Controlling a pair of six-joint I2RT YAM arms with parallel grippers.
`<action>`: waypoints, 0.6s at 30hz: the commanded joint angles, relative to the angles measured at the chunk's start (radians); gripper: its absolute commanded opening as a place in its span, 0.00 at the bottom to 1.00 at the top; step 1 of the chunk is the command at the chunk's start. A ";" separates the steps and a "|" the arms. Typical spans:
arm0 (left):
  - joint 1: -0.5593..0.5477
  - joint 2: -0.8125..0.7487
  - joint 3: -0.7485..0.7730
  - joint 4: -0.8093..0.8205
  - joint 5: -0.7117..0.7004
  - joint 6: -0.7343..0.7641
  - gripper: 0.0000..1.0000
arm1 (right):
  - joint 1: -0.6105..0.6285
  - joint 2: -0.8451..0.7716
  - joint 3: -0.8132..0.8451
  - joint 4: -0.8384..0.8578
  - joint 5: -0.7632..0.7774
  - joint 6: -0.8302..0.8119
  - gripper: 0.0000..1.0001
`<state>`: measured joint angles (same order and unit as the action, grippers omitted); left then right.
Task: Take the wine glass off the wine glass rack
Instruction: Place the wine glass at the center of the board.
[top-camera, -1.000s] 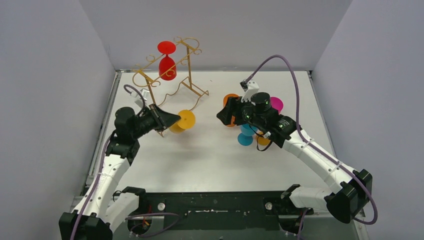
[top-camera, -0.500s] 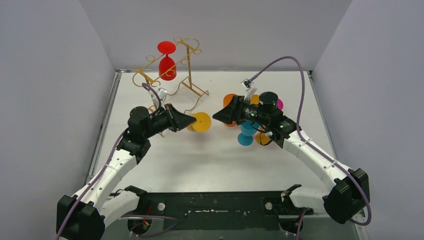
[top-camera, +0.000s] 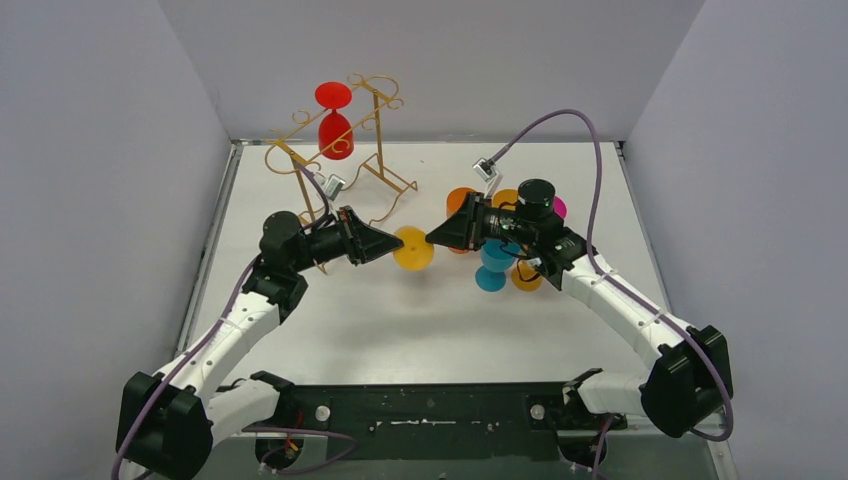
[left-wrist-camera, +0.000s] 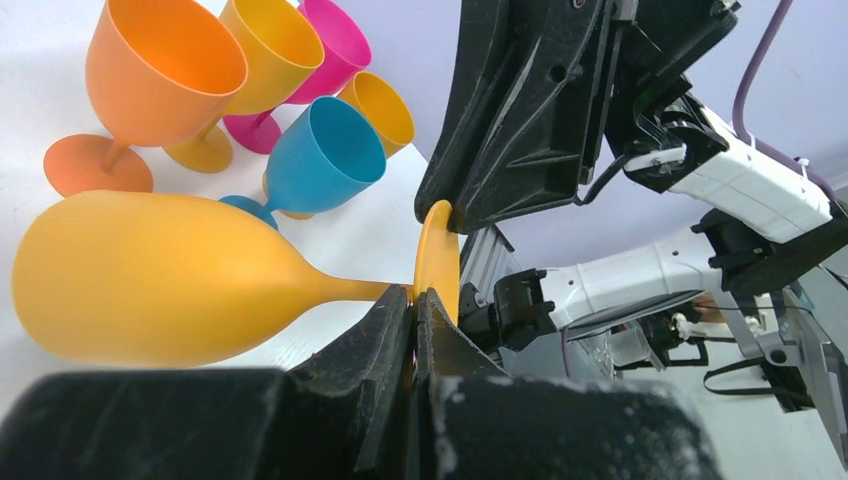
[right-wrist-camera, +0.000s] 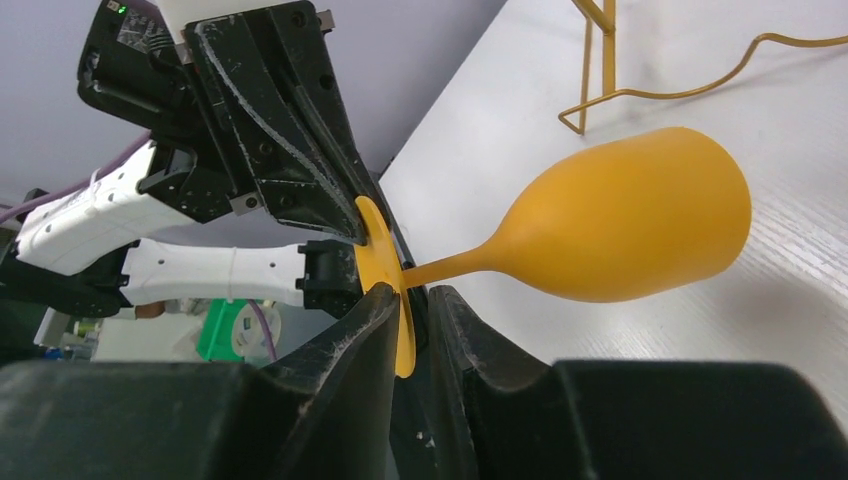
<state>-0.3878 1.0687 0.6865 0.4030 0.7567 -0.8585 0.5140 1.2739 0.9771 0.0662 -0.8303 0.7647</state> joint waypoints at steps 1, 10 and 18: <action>-0.005 -0.004 0.014 0.106 0.026 -0.010 0.00 | -0.011 0.027 0.034 0.110 -0.123 0.011 0.19; -0.006 0.026 -0.031 0.290 -0.003 -0.120 0.00 | -0.012 0.013 0.022 0.115 -0.152 0.022 0.00; -0.006 0.048 -0.010 0.270 0.006 -0.118 0.00 | -0.009 -0.008 -0.017 0.209 -0.136 0.084 0.00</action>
<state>-0.3889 1.1000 0.6399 0.5903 0.7528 -0.9680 0.4969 1.2980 0.9665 0.1669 -0.9577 0.8070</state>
